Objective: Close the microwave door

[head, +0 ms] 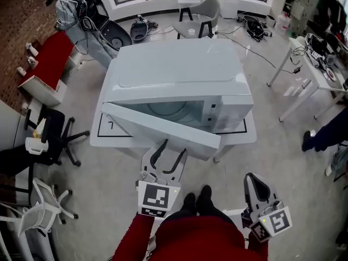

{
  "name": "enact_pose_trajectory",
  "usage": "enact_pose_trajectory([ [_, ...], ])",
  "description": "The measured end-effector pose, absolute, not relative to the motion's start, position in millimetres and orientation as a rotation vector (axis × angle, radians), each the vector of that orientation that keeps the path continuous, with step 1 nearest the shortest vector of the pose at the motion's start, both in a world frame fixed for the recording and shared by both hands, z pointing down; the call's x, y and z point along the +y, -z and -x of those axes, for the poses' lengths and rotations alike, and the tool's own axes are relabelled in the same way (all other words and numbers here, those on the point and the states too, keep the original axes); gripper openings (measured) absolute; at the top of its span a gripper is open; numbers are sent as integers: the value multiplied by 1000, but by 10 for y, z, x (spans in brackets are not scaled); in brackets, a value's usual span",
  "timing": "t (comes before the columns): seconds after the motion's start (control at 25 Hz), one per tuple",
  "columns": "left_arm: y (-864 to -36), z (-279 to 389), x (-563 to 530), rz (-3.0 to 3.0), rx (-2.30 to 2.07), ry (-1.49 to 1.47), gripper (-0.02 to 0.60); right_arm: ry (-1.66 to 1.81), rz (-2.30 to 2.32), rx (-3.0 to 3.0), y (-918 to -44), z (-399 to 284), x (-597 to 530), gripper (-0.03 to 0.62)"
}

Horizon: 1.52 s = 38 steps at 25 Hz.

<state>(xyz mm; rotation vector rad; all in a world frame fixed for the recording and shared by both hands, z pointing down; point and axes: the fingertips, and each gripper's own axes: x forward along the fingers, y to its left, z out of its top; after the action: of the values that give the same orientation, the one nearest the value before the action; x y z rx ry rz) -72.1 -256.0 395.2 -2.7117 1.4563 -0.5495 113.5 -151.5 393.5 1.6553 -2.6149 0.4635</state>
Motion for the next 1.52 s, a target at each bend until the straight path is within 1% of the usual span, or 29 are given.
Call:
enact_pose_trajectory([
  [0.24,-3919,624,-2759,2731,1531,443,218,-476,-1640,-2609,-3983,-1219,-1594,14],
  [0.6,-3943,368,-2977,2833,1471,376,216,-440,-1550,-2647,-4019,-1182,-1890,14],
  [0.76,-3904,357,-3090,2845,1477,360,215,-365,-1506,-2695,-3934,-1097,-2131,14],
  [0.88,-3908,364,-3115,2848,1501,341,192,-288,-1472,-2738,-3870,-1009,-2295,14],
  [1.04,-3905,342,-3117,2869,1526,302,192,-334,-1433,-2730,-3884,-889,-2432,14],
  [1.24,-3896,330,-3120,2863,1538,322,192,-305,-1388,-2788,-3743,-685,-2581,13],
  [1.52,-3888,339,-3154,2888,1584,263,192,-281,-1361,-2788,-3697,-545,-2684,13],
])
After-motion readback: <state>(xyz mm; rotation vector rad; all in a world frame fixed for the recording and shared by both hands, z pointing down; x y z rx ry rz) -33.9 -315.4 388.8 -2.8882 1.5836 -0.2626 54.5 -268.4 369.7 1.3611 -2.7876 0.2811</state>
